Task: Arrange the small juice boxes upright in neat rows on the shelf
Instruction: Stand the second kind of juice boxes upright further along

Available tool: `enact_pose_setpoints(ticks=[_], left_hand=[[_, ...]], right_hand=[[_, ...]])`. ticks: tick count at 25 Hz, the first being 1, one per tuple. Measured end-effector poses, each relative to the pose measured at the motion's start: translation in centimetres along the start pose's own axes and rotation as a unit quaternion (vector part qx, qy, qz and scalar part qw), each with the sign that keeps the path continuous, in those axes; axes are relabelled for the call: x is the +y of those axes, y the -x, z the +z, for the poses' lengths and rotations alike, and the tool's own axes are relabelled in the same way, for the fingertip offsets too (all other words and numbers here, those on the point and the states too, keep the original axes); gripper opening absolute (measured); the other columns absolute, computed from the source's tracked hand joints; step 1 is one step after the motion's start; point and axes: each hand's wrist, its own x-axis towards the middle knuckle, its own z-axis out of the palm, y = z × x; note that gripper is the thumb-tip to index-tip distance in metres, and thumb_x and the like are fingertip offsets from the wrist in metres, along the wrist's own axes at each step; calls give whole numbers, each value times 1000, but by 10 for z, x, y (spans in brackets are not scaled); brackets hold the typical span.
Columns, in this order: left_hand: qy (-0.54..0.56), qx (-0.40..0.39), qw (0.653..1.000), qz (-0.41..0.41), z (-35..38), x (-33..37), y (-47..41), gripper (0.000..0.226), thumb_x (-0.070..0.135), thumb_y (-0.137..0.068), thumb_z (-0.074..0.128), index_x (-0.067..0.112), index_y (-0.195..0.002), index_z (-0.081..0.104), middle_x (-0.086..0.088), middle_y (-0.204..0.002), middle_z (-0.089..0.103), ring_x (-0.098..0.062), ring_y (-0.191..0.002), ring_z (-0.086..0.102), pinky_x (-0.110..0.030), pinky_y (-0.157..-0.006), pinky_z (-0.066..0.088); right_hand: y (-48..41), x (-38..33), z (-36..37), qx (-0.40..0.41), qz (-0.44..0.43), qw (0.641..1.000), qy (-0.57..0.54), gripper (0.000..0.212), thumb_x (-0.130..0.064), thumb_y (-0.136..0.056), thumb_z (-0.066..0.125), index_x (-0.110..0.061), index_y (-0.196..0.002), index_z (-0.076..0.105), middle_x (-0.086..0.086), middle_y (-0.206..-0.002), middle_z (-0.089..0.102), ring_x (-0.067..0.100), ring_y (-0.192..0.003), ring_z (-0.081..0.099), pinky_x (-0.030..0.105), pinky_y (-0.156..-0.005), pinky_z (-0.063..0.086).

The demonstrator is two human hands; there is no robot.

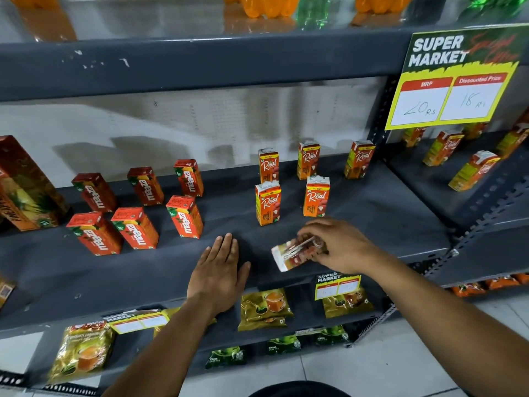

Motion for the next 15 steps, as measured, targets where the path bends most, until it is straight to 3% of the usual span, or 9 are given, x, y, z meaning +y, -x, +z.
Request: enact_pose_setpoints(ticks=[2,4,7,9,12,15], left_hand=[[3,0,1000,-1,1,1,-1,91,60,-76,-14,11,-150,7,-4,-161,-1,-18,-147,-5,-34,-118,-2],[5,-7,1000,-2,2,2,-2,89,60,-78,-11,10,-150,7,-5,-161,-1,-18,-147,-5,-34,-118,-1],[14,-15,1000,-18,3,5,-4,82,56,-83,-4,9,-150,7,-6,-161,0,-20,-147,-5,-35,-118,-1],[21,-5,999,-26,5,8,-4,84,57,-82,-4,9,-150,9,-7,-161,2,-21,-147,-3,-36,-118,0],[23,1,999,-25,6,9,-2,90,59,-78,-9,9,-150,10,-7,-161,3,-21,-147,-2,-36,-118,1],[26,7,999,-27,4,7,0,90,60,-77,-10,9,-150,10,-6,-161,3,-20,-147,-3,-35,-118,0]], right_hand=[[22,14,12,122,108,969,-185,59,-27,-73,81,-24,-124,54,-2,-125,60,14,-110,57,23,-89,41],[29,25,16,260,197,883,-336,58,-22,-68,86,-21,-116,53,1,-115,63,13,-103,61,20,-82,44],[7,46,7,361,303,797,-378,59,-23,-65,88,-21,-105,45,4,-107,66,14,-94,64,23,-75,47],[-12,62,1,377,350,783,-350,60,-28,-63,87,-20,-103,43,9,-108,65,24,-100,63,31,-77,48],[-28,76,4,342,381,808,-292,62,-27,-65,84,-11,-112,46,14,-115,60,33,-108,59,34,-80,45],[-33,78,8,326,394,810,-288,64,-27,-67,83,-8,-115,45,15,-116,59,35,-108,59,38,-80,48]])
